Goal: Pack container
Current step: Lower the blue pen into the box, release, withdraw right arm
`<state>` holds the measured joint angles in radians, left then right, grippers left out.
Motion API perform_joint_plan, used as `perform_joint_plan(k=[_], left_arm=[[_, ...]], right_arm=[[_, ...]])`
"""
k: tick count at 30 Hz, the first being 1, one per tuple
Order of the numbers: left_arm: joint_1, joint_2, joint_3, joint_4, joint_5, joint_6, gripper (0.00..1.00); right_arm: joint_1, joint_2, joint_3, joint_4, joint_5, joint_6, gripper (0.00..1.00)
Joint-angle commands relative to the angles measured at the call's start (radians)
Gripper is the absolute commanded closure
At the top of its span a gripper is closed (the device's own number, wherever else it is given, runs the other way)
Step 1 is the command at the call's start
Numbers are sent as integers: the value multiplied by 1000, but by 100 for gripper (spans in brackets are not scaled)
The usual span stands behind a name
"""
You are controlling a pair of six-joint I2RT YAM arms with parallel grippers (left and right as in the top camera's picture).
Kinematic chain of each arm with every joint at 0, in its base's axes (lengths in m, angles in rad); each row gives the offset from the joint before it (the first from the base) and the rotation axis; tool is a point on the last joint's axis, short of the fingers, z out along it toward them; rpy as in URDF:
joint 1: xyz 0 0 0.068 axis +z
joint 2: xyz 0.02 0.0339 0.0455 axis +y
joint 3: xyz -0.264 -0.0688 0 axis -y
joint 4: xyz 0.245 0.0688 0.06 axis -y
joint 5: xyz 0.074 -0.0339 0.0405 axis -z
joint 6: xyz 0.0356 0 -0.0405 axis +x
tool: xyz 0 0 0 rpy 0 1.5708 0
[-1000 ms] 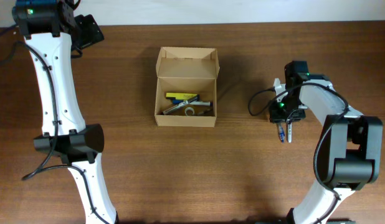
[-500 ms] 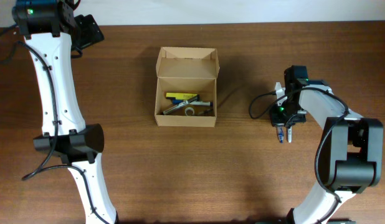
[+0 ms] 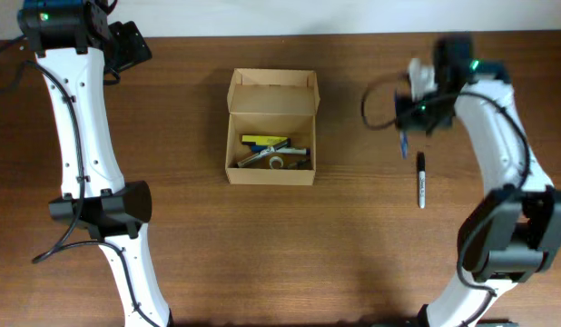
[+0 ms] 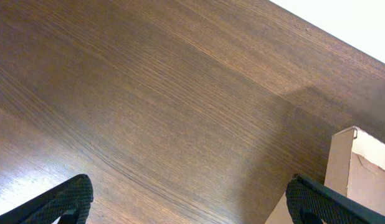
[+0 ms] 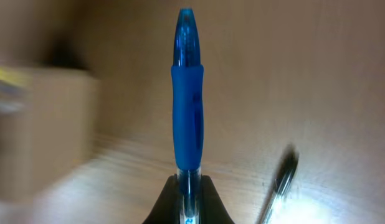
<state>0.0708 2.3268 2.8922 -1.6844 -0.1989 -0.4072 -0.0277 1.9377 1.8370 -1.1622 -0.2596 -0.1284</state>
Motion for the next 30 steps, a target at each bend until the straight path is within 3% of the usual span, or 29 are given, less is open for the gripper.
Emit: perform_joint_plan(k=[1,6,11,16,20,30], left_arm=[[3,3,12,-3,-4,5,0],[3,3,12,-3,-4,5,0],[3,3,12,-3,-4,5,0],[3,3,12,-3,-4,5,0],[3,3,12,-3,-4,5,0],[3,3,12,-3,-4,5,0]], right_arm=[[89,-63,237,-49,-193,-158,96],[283,-63,436,-91,-196,-415,96],[481,-29,402,-109,-154,-661,96],[600,60,341,-113,18,-848,96],[623,157,332,-94,135,-866,96],[592,379,332,-48,141,-865,96]])
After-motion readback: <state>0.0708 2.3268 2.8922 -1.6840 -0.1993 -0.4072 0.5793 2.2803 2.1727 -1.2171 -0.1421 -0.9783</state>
